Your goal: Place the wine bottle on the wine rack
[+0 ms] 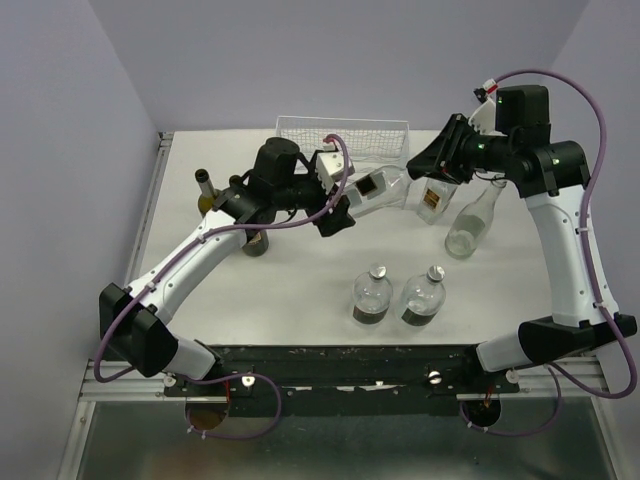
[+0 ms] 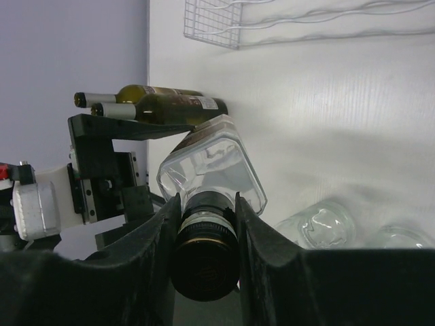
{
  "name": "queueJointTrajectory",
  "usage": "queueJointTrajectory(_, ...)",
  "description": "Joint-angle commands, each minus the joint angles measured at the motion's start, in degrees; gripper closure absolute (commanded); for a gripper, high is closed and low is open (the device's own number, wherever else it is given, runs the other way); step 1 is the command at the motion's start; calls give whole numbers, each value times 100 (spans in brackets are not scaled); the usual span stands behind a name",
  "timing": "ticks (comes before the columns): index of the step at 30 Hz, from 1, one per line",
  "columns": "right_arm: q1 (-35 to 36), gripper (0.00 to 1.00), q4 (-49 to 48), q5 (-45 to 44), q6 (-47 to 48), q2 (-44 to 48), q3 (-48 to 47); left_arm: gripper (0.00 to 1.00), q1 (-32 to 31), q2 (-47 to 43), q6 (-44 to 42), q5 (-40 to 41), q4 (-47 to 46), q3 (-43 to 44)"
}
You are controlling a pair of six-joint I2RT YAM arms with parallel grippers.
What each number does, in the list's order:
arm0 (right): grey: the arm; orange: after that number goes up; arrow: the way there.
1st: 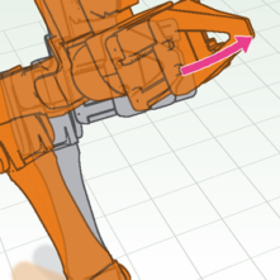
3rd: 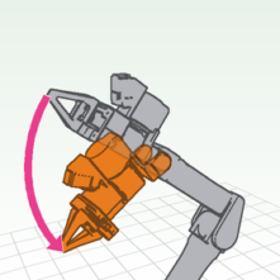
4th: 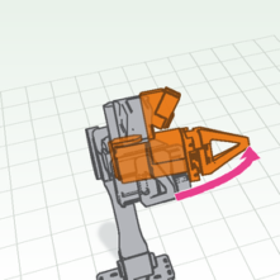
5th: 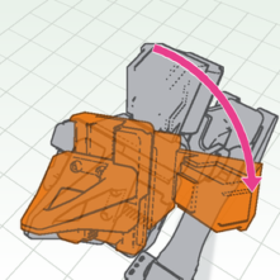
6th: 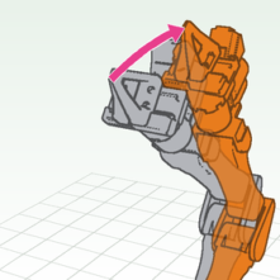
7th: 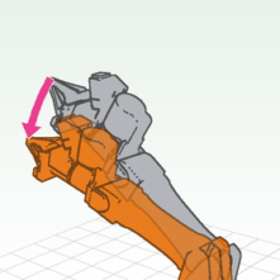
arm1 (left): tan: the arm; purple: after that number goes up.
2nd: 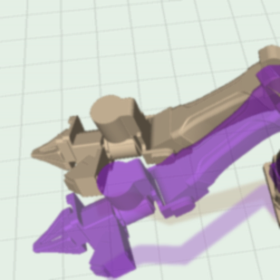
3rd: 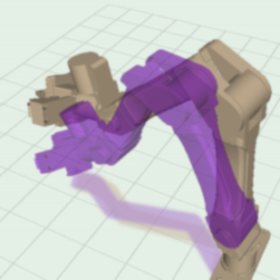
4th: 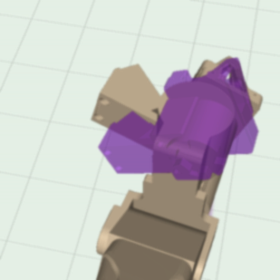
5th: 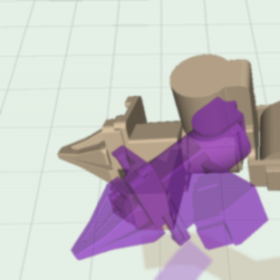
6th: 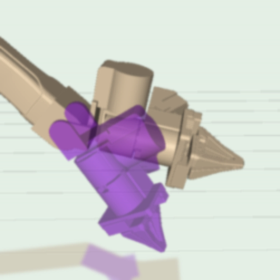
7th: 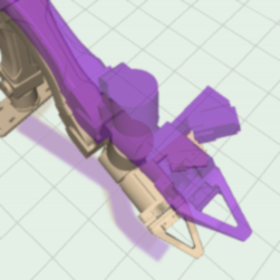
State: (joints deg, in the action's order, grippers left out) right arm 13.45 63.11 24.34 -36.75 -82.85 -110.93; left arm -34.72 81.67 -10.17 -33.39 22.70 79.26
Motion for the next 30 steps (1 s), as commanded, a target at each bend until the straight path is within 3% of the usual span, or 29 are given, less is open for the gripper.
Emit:
queueJointTrajectory(1,70,99,-1003,1029,-526,120,-60,1,-184,-125,-608,481,-424,-165)
queueJointTrajectory(9,70,99,-994,1389,-456,111,-25,1,-281,42,-1170,790,-521,-122)
queueJointTrajectory(10,70,99,-985,1398,-456,111,-25,7,-290,51,-1267,781,-477,-104)
queueJointTrajectory(14,70,99,-898,1451,-298,102,-7,58,-290,33,-1521,974,-328,-8)
queueJointTrajectory(15,78,99,-810,1451,-193,67,-51,73,-298,51,-1618,1018,-249,53)
queueJointTrajectory(16,79,99,-653,1416,-44,24,-147,100,-299,77,-1715,1079,-153,115)
queueJointTrajectory(19,87,99,-204,1179,422,-73,-340,100,-316,34,-1961,1457,-257,124)
queueJointTrajectory(20,79,92,-55,1135,554,-100,-376,100,-316,16,-2023,1536,-292,124)
queueJointTrajectory(24,79,25,114,872,932,-56,-341,100,-325,-116,-2391,1747,-572,72)
queueJointTrajectory(26,79,12,0,731,1055,14,-315,100,-360,-273,-2672,1879,-880,-103)
queueJointTrajectory(30,87,6,-80,511,1196,15,-542,100,-492,-625,-3699,2248,-1688,-596)
